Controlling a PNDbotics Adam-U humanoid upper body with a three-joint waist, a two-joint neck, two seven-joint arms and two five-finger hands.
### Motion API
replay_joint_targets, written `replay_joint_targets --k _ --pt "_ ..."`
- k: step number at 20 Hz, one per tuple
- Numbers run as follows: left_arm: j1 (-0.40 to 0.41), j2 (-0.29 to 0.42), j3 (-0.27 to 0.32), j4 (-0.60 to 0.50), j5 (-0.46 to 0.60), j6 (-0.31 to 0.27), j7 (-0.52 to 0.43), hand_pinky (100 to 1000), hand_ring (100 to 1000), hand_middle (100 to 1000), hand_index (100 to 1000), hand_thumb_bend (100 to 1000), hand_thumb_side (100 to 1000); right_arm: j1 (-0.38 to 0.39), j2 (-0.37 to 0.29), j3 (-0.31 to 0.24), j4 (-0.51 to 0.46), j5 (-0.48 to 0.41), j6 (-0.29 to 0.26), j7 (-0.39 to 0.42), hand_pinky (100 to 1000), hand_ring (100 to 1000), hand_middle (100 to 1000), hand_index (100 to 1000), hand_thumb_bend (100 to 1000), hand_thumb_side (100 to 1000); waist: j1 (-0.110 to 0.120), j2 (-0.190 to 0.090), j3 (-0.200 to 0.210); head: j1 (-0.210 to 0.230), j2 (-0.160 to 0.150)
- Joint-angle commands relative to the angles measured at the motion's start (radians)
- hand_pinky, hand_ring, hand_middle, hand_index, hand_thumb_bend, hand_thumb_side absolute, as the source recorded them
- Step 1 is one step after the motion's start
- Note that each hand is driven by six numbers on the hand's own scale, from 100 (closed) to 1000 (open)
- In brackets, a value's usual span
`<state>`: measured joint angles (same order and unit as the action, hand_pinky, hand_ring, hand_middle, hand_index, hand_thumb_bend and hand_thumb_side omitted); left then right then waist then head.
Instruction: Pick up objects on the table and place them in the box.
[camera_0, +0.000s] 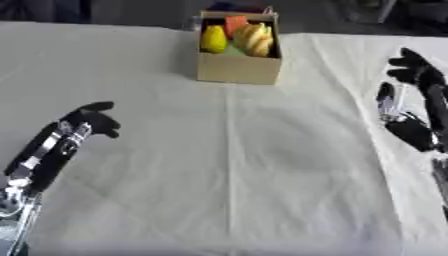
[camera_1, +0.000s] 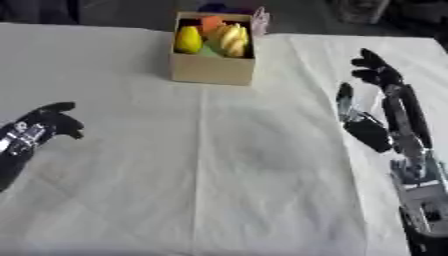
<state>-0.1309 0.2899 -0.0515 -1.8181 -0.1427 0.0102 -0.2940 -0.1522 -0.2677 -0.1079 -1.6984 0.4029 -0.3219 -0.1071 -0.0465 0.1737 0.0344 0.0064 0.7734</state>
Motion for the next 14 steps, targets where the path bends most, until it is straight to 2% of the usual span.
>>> replay_joint_targets --k 1,8,14 --pt "-0.004 0.008 0.015 -0.010 -0.008 -0.014 0.034 846 657 632 902 100 913 -0.006 0.003 -0.008 -0.016 -0.026 -0.009 -0.030 793 738 768 946 100 507 0.003 0.006 -0.003 0.021 -0.003" --pt "-0.006 0.005 0.019 0.000 -0.010 -0.030 0.059 847 659 632 886 100 910 -0.014 0.026 -0.002 0.007 -0.046 -0.006 -0.020 781 698 719 925 100 483 0.004 0.017 -0.008 0.046 -0.003" --pt "-0.005 -0.012 0.022 0.007 -0.016 -0.028 0.066 847 659 631 877 100 906 -0.009 0.043 0.000 0.010 -0.047 0.003 -0.007 776 689 709 921 100 466 0.002 0.007 -0.009 0.051 -0.003"
